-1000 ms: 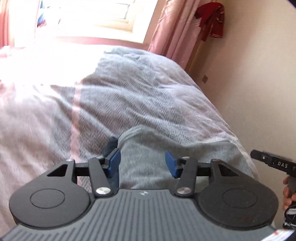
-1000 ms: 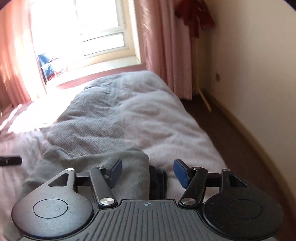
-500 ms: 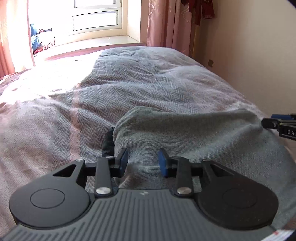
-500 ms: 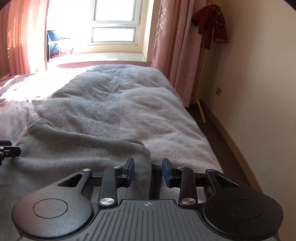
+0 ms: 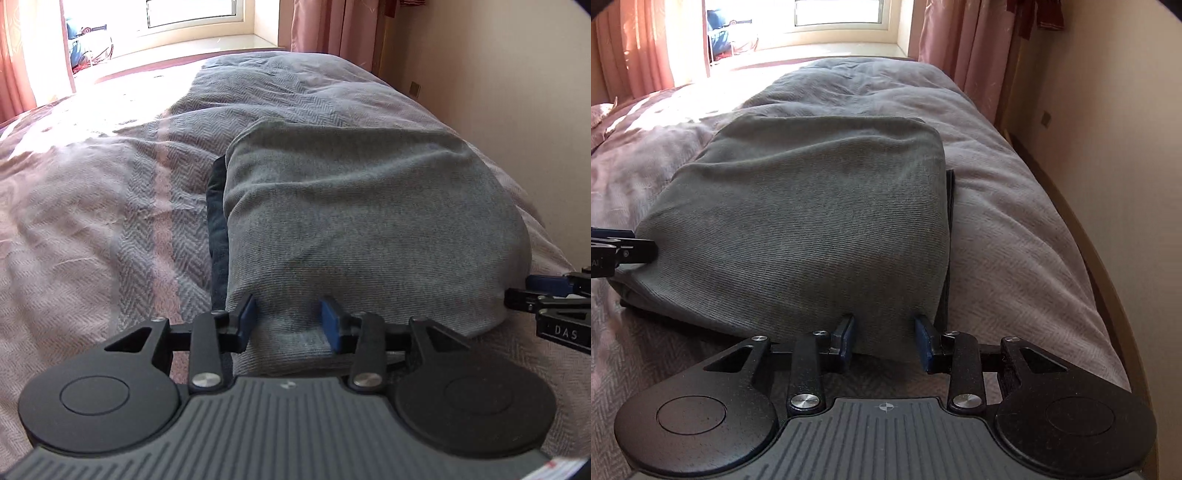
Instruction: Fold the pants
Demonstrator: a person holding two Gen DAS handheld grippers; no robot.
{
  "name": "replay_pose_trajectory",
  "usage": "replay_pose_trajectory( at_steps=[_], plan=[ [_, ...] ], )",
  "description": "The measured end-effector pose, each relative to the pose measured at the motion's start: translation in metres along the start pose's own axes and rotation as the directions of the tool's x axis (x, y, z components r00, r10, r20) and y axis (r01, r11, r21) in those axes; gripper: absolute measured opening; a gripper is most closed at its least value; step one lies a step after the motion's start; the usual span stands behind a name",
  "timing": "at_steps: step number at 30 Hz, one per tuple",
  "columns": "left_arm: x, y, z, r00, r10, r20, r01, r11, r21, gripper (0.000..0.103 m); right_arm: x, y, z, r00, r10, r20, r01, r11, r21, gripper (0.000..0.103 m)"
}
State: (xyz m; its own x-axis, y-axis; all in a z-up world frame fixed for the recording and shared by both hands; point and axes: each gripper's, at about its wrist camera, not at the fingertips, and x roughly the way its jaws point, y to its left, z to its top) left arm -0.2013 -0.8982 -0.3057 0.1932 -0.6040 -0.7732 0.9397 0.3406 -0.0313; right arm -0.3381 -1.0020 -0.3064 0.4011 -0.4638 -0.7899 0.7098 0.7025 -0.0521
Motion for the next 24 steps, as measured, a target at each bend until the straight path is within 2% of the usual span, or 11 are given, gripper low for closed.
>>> replay_pose_trajectory(
  at_steps=[4, 6, 8, 10, 14, 20, 24],
  plan=[
    [-0.026, 0.005, 0.011, 0.998, 0.032, -0.058, -0.035, 0.998, -0.052, 0.033, -0.032, -0.006, 0.011, 0.999, 0.031, -0.017, -0.029, 0.994, 0.102, 0.032],
    [-0.05, 0.007, 0.012, 0.995, 0.045, -0.086, -0.052, 0.996, -0.074, 0.033, -0.055, -0.009, 0.015, 0.998, 0.064, -0.025, -0.059, 0.985, 0.164, 0.039],
    [-0.079, 0.008, 0.011, 0.995, 0.044, -0.091, -0.052, 0.994, -0.093, 0.035, -0.083, -0.007, 0.018, 0.995, 0.102, -0.019, -0.096, 0.976, 0.194, 0.053],
    [-0.112, 0.007, 0.009, 0.995, 0.047, -0.086, -0.056, 0.993, -0.1, 0.039, -0.111, -0.003, 0.018, 0.991, 0.133, -0.012, -0.127, 0.97, 0.205, 0.057],
    [-0.17, -0.001, 0.003, 0.994, 0.043, -0.096, -0.049, 0.997, -0.062, 0.053, -0.163, 0.007, 0.012, 0.986, 0.167, -0.025, -0.157, 0.962, 0.224, 0.058],
    [-0.234, -0.009, -0.004, 0.994, 0.022, -0.109, -0.02, 1.0, 0.02, 0.063, -0.228, 0.023, -0.002, 0.987, 0.162, 0.014, -0.161, 0.962, 0.223, 0.058],
    [-0.273, -0.009, -0.009, 0.997, 0.028, -0.075, -0.025, 0.999, 0.043, 0.07, -0.26, 0.03, -0.008, 0.984, 0.175, 0.014, -0.173, 0.953, 0.25, 0.058]
  ],
)
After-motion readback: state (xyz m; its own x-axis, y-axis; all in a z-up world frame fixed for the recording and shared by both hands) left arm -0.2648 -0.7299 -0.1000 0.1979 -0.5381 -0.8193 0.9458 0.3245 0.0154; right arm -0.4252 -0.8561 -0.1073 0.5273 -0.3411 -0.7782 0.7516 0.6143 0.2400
